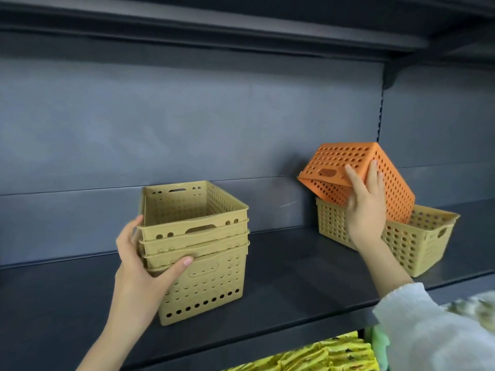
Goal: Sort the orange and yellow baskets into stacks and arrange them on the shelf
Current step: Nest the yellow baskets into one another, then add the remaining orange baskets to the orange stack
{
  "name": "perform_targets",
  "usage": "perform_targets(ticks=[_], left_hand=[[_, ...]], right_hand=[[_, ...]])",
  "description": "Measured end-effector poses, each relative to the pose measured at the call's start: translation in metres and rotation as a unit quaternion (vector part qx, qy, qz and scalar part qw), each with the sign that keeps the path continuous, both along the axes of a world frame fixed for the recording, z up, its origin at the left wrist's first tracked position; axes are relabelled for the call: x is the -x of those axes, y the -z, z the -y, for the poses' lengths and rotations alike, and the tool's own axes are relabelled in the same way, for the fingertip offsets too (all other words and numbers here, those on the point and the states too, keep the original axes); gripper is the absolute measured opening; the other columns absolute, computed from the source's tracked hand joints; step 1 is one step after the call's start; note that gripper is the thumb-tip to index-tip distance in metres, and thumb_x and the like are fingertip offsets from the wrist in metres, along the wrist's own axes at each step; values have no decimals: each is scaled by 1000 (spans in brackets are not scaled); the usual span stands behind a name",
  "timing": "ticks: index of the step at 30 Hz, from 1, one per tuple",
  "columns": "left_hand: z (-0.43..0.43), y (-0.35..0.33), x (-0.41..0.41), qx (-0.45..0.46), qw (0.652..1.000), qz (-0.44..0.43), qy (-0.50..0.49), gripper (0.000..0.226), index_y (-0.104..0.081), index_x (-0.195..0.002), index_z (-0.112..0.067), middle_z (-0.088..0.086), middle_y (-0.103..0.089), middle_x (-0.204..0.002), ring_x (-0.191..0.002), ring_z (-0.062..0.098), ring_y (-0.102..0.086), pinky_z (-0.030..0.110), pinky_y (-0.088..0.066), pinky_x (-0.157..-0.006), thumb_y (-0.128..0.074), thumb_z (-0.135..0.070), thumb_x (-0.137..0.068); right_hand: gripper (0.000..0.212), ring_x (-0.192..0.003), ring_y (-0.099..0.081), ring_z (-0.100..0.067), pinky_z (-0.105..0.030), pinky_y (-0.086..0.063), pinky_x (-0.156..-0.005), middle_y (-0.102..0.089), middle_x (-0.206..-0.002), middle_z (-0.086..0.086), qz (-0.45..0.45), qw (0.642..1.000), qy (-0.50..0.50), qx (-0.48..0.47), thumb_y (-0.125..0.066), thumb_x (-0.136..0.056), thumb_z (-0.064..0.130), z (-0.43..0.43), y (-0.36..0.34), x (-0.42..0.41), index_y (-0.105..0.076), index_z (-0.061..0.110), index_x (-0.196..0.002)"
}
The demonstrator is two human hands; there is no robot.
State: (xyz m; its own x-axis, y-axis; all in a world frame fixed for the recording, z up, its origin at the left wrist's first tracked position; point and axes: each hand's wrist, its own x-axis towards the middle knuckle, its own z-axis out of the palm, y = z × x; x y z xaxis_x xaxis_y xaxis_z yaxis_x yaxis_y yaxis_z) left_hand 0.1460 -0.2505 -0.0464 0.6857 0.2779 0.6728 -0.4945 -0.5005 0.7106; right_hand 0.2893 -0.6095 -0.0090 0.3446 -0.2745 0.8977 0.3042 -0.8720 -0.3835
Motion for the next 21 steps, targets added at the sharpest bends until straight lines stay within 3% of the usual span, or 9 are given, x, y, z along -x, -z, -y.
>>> perform_targets(ticks=[3, 7, 8, 10, 12, 15, 18, 21], left_hand=[[0, 0, 0, -18, 1000, 3, 11, 92, -9, -116, -70, -7, -51, -133, -112, 14, -58, 34, -45, -85, -75, -42, -58], [-4, -4, 4, -25, 999, -12, 30, 90, -9, -116, -71, -10, -49, -135, -119, 8, -54, 40, -46, -96, -74, -51, -58], [-5, -7, 6, -26, 999, -20, 23, 89, -10, -116, -72, -10, -44, -143, -127, 10, -49, 43, -42, -102, -74, -57, -57], [-6, -18, 9, -28, 999, -20, -6, 88, -12, -117, -76, -6, -14, -161, -146, 20, -24, 46, -27, -113, -73, -61, -55], [-6, -35, 11, -53, 998, 19, -35, 85, -17, -123, -69, -11, 4, -161, -149, 11, 0, 38, -11, -115, -69, -56, -57], [0, -77, 6, -152, 981, 104, -55, 75, -33, -139, -43, -12, -3, -161, -147, 2, 6, 23, -3, -113, -63, -54, -71], [23, -127, -7, -238, 958, 161, -24, 72, -33, -145, -34, -11, -13, -161, -148, 2, -1, 8, -1, -110, -63, -54, -83], [56, -167, -26, -317, 936, 153, 2, 89, -9, -153, -35, -6, 3, -164, -150, 18, 1, 30, -12, -118, -61, -54, -83]], right_hand=[[54, -145, -25, -41, -40, -30, -108, -27, -159, -16, 33, 999, 0, -27, -39, -93, -13, -2, -14, 3, -57, 17, -134], [48, -140, -40, -31, -28, -31, -110, -38, -154, -15, 93, 991, -27, -95, -33, -93, -8, -1, -47, 11, -61, 12, -127], [48, -138, -44, -29, -25, -34, -108, -41, -152, -13, 112, 988, -32, -102, -32, -92, -6, -2, -56, 14, -62, 12, -126], [46, -134, -48, -22, -14, -34, -103, -44, -150, -12, 151, 982, -51, -103, -32, -93, -4, -6, -74, 20, -63, 11, -123], [42, -130, -47, -9, -9, -33, -101, -47, -148, -14, 196, 972, -81, -103, -33, -95, -1, -14, -92, 26, -64, 8, -121], [43, -126, -41, 15, -11, -36, -100, -48, -146, -14, 252, 957, -120, -84, -31, -93, -3, -31, -118, 38, -64, 5, -120], [43, -130, -46, -6, -20, -39, -105, -45, -144, -13, 282, 945, -168, -16, -32, -91, -8, -57, -132, 43, -63, -1, -120], [37, -133, -47, -21, -34, -41, -109, -45, -145, -16, 275, 935, -211, 78, -36, -96, -8, -88, -136, 46, -62, -3, -121]])
